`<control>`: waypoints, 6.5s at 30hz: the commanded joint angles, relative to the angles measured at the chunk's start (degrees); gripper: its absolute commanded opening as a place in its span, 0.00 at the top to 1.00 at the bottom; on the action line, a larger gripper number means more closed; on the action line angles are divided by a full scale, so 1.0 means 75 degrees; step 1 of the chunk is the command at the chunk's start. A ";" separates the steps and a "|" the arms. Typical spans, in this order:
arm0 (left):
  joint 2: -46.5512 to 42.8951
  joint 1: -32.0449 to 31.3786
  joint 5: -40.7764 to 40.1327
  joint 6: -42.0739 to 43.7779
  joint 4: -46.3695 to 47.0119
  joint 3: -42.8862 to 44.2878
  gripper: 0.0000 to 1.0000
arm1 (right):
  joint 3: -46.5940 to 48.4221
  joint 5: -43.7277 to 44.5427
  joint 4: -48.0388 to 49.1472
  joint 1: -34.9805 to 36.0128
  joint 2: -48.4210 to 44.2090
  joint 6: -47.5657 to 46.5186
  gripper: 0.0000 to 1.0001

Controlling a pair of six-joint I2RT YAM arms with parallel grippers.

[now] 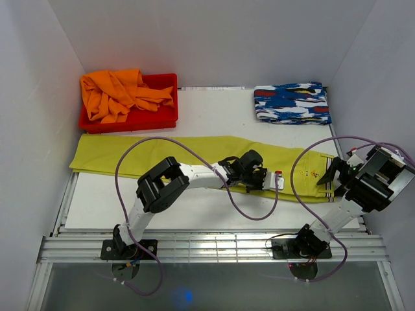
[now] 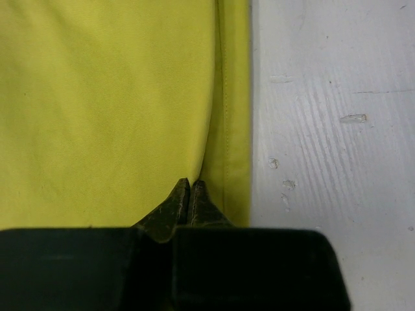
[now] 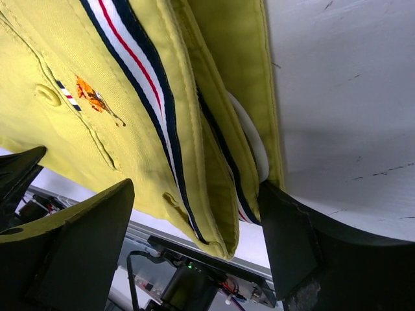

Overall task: Fold and stack the trousers
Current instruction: Fold the trousers

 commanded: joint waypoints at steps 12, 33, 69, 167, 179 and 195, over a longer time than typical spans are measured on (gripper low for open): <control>-0.0161 -0.0068 0.0481 -0.0652 -0.0622 0.0964 1.00 | 0.0775 -0.1085 -0.1020 -0.0299 -0.0097 0.0028 0.18; -0.0091 0.0072 0.0399 -0.0770 -0.0811 0.0976 1.00 | 0.1374 -0.0580 -0.1641 -0.0486 0.0008 -0.0511 0.18; 0.0026 0.0600 0.1477 -0.1813 -0.1748 0.1773 1.00 | 0.0612 0.0533 -0.0540 -0.0346 0.0724 -0.0289 0.20; 0.1399 0.4877 0.3987 -0.4509 -0.1832 0.3110 1.00 | 0.1948 -0.0781 0.2751 0.5619 -0.1058 -0.2386 0.22; -0.1447 0.4059 0.3154 -0.0914 -0.1690 0.0053 1.00 | 0.3704 -0.1224 0.2554 0.6110 0.0606 -0.1414 0.30; -0.2212 0.2498 -0.0115 0.1117 0.0089 -0.3417 1.00 | 0.1445 -0.0324 0.2495 0.7458 0.0044 -0.2937 0.35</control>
